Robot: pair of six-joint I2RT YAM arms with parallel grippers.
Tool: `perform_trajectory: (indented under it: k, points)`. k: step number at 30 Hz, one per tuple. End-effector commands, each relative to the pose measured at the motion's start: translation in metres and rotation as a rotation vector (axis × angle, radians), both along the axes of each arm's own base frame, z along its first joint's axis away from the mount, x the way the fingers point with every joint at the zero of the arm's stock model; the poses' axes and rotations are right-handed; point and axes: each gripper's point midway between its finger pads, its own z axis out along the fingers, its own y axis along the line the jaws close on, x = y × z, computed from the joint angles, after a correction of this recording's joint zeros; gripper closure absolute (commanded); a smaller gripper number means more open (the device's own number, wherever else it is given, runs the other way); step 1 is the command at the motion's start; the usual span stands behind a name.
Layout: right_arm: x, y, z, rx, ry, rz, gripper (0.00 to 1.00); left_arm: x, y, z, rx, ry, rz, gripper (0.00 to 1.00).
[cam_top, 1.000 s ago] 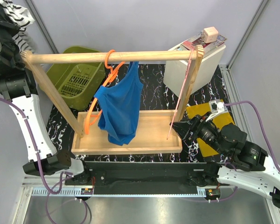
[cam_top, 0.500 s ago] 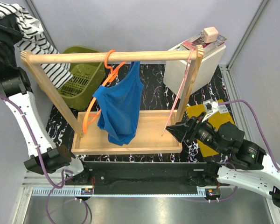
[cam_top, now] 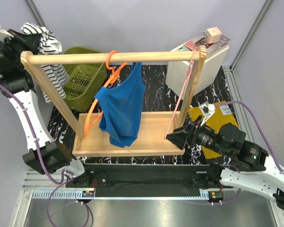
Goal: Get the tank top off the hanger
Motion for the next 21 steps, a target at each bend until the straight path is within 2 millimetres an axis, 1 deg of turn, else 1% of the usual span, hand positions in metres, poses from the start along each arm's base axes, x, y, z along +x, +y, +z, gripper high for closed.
perform_trajectory:
  k: [1, 2, 3, 4, 5, 6, 7, 9, 10, 11, 12, 13, 14, 15, 16, 17, 19, 20, 21]
  points:
    - [-0.005, -0.002, 0.018, 0.043, -0.039, 0.025, 0.21, 0.02, -0.012, -0.016, -0.007, 0.025, -0.148, 1.0]
    - [-0.003, -0.003, 0.018, 0.04, -0.043, 0.013, 0.22, 0.032, -0.011, -0.031, -0.026, 0.058, -0.181, 1.0]
    - [-0.002, -0.004, 0.018, 0.039, -0.047, 0.006, 0.21, 0.036, -0.01, -0.037, -0.035, 0.071, -0.187, 1.0]
    - [-0.001, -0.006, 0.019, 0.04, -0.056, -0.001, 0.22, 0.044, -0.007, -0.047, -0.046, 0.092, -0.19, 0.99]
    - [0.0, -0.008, 0.019, 0.04, -0.059, -0.01, 0.21, 0.048, -0.006, -0.052, -0.046, 0.1, -0.191, 0.99]
    - [0.0, -0.009, 0.02, 0.043, -0.063, -0.013, 0.22, 0.051, -0.012, -0.054, -0.039, 0.104, -0.204, 0.99]
    - [0.0, -0.011, 0.02, 0.047, -0.066, -0.019, 0.22, 0.057, -0.009, -0.061, -0.024, 0.115, -0.188, 0.97]
    - [0.001, -0.012, 0.019, 0.048, -0.066, -0.028, 0.22, 0.064, -0.011, -0.068, -0.019, 0.138, -0.183, 0.96]
    - [0.001, -0.014, 0.019, 0.052, -0.063, -0.032, 0.21, 0.071, -0.009, -0.077, -0.025, 0.156, -0.186, 0.95]
    - [0.0, -0.014, 0.019, 0.055, -0.061, -0.032, 0.22, 0.075, -0.009, -0.081, -0.029, 0.164, -0.191, 0.95]
    - [0.0, -0.014, 0.02, 0.059, -0.061, -0.034, 0.22, 0.078, -0.01, -0.079, -0.026, 0.168, -0.196, 0.95]
    - [0.0, -0.014, 0.019, 0.058, -0.057, -0.033, 0.21, 0.086, -0.008, -0.087, -0.038, 0.187, -0.2, 0.95]
    - [0.0, -0.015, 0.019, 0.059, -0.056, -0.036, 0.22, 0.089, -0.008, -0.088, -0.041, 0.189, -0.202, 0.95]
    - [0.001, -0.015, 0.019, 0.061, -0.056, -0.039, 0.21, 0.091, -0.011, -0.083, -0.036, 0.179, -0.209, 0.95]
    - [0.0, -0.015, 0.019, 0.062, -0.054, -0.039, 0.21, 0.097, -0.01, -0.088, -0.04, 0.188, -0.214, 0.95]
    - [0.001, -0.015, 0.018, 0.062, -0.052, -0.041, 0.21, 0.099, -0.011, -0.084, -0.035, 0.183, -0.214, 0.94]
    - [0.001, -0.016, 0.018, 0.062, -0.049, -0.044, 0.22, 0.107, -0.009, -0.092, -0.042, 0.197, -0.205, 0.92]
    - [0.001, -0.016, 0.018, 0.064, -0.046, -0.045, 0.21, 0.11, -0.007, -0.095, -0.046, 0.203, -0.201, 0.86]
    - [0.001, -0.016, 0.017, 0.061, -0.043, -0.048, 0.21, 0.113, -0.007, -0.1, -0.049, 0.212, -0.198, 0.85]
